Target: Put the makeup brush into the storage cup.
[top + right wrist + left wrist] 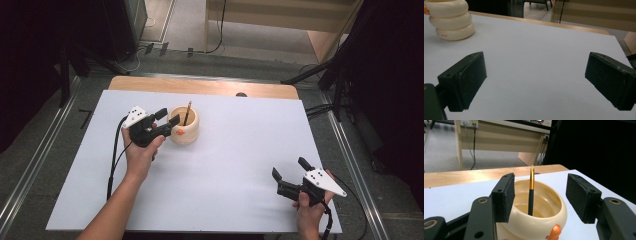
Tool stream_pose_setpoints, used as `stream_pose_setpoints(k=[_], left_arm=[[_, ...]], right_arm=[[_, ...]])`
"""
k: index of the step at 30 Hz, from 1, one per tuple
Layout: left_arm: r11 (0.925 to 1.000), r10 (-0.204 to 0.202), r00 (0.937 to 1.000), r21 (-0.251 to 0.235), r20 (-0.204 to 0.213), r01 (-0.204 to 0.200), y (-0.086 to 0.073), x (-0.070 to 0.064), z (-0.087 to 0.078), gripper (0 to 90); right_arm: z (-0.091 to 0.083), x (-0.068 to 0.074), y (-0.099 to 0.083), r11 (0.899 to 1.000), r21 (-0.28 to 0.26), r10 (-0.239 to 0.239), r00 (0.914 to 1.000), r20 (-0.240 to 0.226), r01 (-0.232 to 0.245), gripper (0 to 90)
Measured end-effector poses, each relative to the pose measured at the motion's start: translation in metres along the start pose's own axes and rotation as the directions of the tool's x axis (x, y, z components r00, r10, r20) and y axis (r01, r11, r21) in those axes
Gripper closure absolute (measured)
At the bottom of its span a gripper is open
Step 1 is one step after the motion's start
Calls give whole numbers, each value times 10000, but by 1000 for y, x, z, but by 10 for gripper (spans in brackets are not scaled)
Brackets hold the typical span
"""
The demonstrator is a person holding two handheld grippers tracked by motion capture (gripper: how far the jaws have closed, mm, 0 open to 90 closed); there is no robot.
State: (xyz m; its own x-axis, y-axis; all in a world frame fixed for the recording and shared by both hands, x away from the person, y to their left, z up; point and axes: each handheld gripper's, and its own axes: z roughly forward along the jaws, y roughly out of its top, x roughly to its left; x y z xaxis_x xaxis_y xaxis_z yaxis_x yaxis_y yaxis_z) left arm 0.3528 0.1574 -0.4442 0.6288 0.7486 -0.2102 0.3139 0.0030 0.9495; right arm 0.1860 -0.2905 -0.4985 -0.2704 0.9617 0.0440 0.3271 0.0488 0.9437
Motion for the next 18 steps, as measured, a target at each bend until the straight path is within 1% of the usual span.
stream_pose_setpoints(k=[7, 8, 11, 13, 15, 18], left_arm=[[9995, 146, 9999, 276, -62, -144, 0, 0, -12, 355], [9992, 214, 9998, 324, -4, -213, -1, 0, -14, 347], [9986, 360, 9993, 400, 36, -361, -3, 1, -19, 243], [9980, 458, 9988, 422, 141, -464, -5, 2, -23, 147], [9980, 471, 9985, 418, 287, -483, -7, 2, -27, 106], [9967, 607, 9965, 513, 570, -636, -11, 2, -31, 34]], right_arm=[[0, 0, 0, 10000, 2, 2, 10000, -5, -2, 40], [0, 0, 0, 10000, -5, -11, 10000, -2, 11, 40], [1, 0, 0, 10000, 2, -25, 10000, -8, 25, 40], [1, 0, 0, 10000, 8, -14, 10000, -11, 14, 40], [1, 0, 0, 10000, 11, -8, 10000, -9, 8, 40], [1, 0, 0, 10000, 2, -26, 10000, -18, 26, 39]])
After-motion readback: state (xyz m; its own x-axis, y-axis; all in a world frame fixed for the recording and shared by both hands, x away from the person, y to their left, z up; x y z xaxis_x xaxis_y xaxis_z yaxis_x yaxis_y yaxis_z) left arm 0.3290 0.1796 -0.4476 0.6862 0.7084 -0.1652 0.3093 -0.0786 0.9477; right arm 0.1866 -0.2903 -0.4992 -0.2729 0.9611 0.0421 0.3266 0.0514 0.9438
